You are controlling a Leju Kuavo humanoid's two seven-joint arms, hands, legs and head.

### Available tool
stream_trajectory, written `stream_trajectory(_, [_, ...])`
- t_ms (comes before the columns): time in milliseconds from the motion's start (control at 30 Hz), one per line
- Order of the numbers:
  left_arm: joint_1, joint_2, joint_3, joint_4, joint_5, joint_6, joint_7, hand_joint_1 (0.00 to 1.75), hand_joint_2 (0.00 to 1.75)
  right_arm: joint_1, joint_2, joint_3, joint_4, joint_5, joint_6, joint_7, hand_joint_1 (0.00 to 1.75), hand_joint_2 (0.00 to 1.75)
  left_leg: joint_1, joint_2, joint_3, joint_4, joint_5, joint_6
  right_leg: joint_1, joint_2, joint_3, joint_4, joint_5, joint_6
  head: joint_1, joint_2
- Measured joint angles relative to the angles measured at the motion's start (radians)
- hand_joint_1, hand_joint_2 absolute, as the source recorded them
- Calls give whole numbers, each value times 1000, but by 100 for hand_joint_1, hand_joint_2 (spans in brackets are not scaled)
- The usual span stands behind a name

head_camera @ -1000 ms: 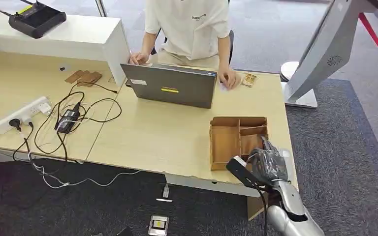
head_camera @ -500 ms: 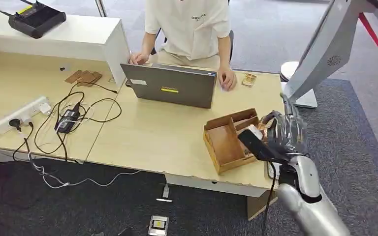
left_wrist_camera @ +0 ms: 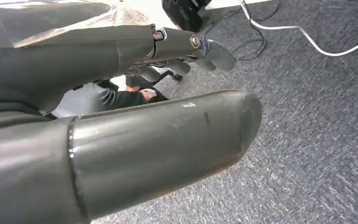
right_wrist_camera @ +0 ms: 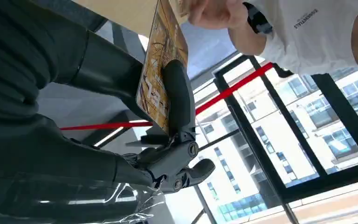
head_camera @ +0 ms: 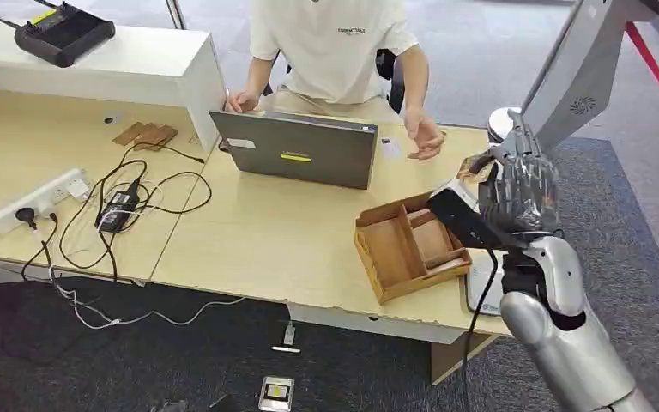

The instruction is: Pass the card to the sensor for recognition and then transmit it.

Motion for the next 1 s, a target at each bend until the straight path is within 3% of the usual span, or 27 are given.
stream_trajectory(300, [-25, -1, -9, -4, -58, -47, 24, 0, 0, -197, 70, 53, 191, -78, 91, -47, 175, 175, 0, 0, 0, 0, 0, 0, 0, 0, 0, 1, 0, 0, -1, 0])
stream_trajectory(500, [-42, -6, -14, -9, -86, -62, 28, 0, 0, -358, 161, 113, 408, -28, 93, -72, 175, 175, 1, -1, -1, 0, 1, -1, 0, 0, -1, 2, 0, 0, 0, 0])
stream_trajectory(767, [-42, -7, -15, -10, -92, -61, 24, 0, 0, -458, 254, 177, 654, 15, 87, -72, 175, 175, 1, -1, -1, 0, 1, -1, 0, 0, -1, 2, 0, 0, 0, 0])
stream_trajectory(800, [-42, -7, -15, -10, -92, -60, 24, 0, 0, -464, 264, 182, 679, 15, 85, -72, 162, 175, 1, -1, -1, 0, 1, -1, 0, 0, -1, 2, 0, 0, 0, 0])
stream_trajectory(833, [-41, -7, -15, -10, -91, -59, 23, 0, 0, -469, 272, 187, 704, 16, 83, -72, 14, 175, 1, -1, -1, 0, 1, -1, 0, 0, -1, 2, 0, 0, 0, 0])
stream_trajectory(867, [-39, -6, -15, -10, -91, -59, 23, 0, 0, -474, 280, 192, 728, 18, 77, -72, 0, 175, 1, -1, -1, 0, 1, -1, 0, 0, -1, 2, 0, 0, 0, 0])
stream_trajectory(967, [-37, -6, -15, -9, -91, -55, 18, 0, 0, -483, 301, 203, 790, 31, 54, -72, 0, 175, 1, -1, -1, 0, 0, -1, 0, 0, -1, 1, 0, 0, 0, 0])
stream_trajectory(1000, [-36, -6, -15, -9, -92, -55, 18, 0, 0, -484, 306, 208, 805, 37, 45, -72, 0, 0, 1, -1, -1, 0, 0, -1, 0, 0, -1, 1, 0, 0, 0, 0])
